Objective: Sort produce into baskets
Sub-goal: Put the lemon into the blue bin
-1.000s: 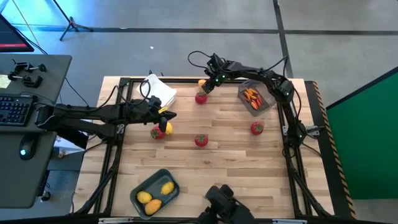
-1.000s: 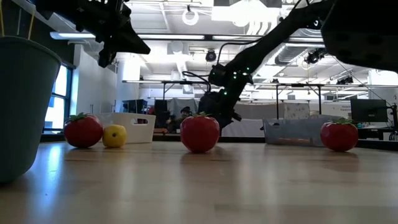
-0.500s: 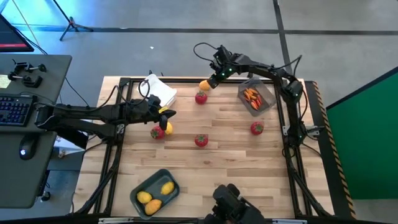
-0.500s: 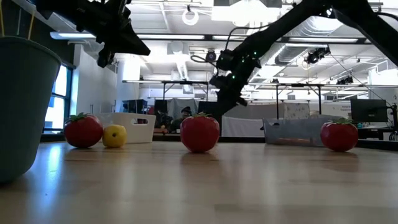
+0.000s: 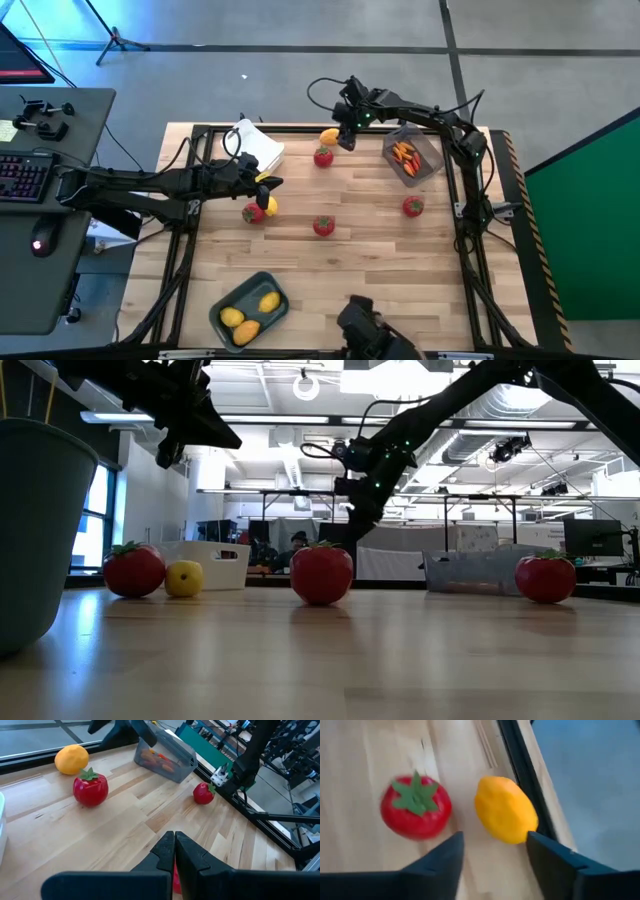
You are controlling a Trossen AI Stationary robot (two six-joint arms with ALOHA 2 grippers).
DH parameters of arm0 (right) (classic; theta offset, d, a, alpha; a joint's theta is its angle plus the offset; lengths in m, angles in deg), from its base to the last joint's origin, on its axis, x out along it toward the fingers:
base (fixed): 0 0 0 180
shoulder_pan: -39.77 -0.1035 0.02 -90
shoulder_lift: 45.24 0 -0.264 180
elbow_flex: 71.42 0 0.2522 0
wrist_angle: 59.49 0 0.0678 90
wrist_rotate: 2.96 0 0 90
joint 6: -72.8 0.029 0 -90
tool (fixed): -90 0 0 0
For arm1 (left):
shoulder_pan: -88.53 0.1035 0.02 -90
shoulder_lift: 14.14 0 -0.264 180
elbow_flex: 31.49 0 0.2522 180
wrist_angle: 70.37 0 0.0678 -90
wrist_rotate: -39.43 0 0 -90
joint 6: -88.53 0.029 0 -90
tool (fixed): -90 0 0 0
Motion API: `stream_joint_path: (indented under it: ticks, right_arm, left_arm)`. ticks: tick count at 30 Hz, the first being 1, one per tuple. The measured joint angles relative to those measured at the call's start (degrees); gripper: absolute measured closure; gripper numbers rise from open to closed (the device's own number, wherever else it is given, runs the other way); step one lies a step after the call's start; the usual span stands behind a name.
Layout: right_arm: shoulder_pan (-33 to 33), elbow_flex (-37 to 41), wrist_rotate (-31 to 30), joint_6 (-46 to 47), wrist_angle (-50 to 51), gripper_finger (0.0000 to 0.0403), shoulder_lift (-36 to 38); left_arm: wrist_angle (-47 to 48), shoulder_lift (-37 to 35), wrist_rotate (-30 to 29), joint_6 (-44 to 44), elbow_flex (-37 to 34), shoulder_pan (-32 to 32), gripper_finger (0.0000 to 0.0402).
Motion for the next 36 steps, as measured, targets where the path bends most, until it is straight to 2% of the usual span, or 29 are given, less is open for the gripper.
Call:
stream_joint_path:
  ticks: [5, 9, 12, 15, 20, 29, 32, 36]
  right_arm:
    - [0.00, 0.00, -1.77, -15.99, -0.58, 0.0128, -0.70]
    - [-0.13, 0.00, -0.88, -24.54, -2.86, 0.0120, -1.70]
    - [-0.13, 0.00, -0.33, -27.54, -4.33, 0.0121, -3.63]
    - [-0.14, 0.00, -0.42, -29.12, -5.53, 0.0121, -5.71]
    - [-0.33, 0.00, -4.11, -28.75, -9.34, 0.0121, -7.85]
    - [-0.35, 0.00, -3.58, -28.32, -10.15, 0.0124, -10.23]
    - [-0.35, -0.02, -3.54, -27.46, -10.19, 0.0140, -10.45]
    - [-0.35, -0.02, -3.47, -25.17, -10.07, 0.0185, -10.60]
  left_arm:
    - [0.03, 0.00, -0.02, -0.11, 0.02, 0.00, 0.0401]
    - [0.03, 0.00, -0.07, -1.86, 0.02, 0.00, 0.0401]
    - [0.08, 0.02, -0.82, -2.77, 0.02, -0.04, 0.0401]
    - [0.10, 0.02, -1.38, -3.09, 0.02, -0.09, 0.0401]
    - [0.10, 0.02, -1.70, -3.09, 0.02, -0.09, 0.0401]
    - [0.11, 0.02, -2.03, -3.09, 0.02, -0.09, 0.0401]
    - [0.12, 0.02, -2.04, -3.11, 0.02, -0.09, 0.0401]
    - [0.12, 0.02, -2.24, -3.11, 0.02, -0.09, 0.0401]
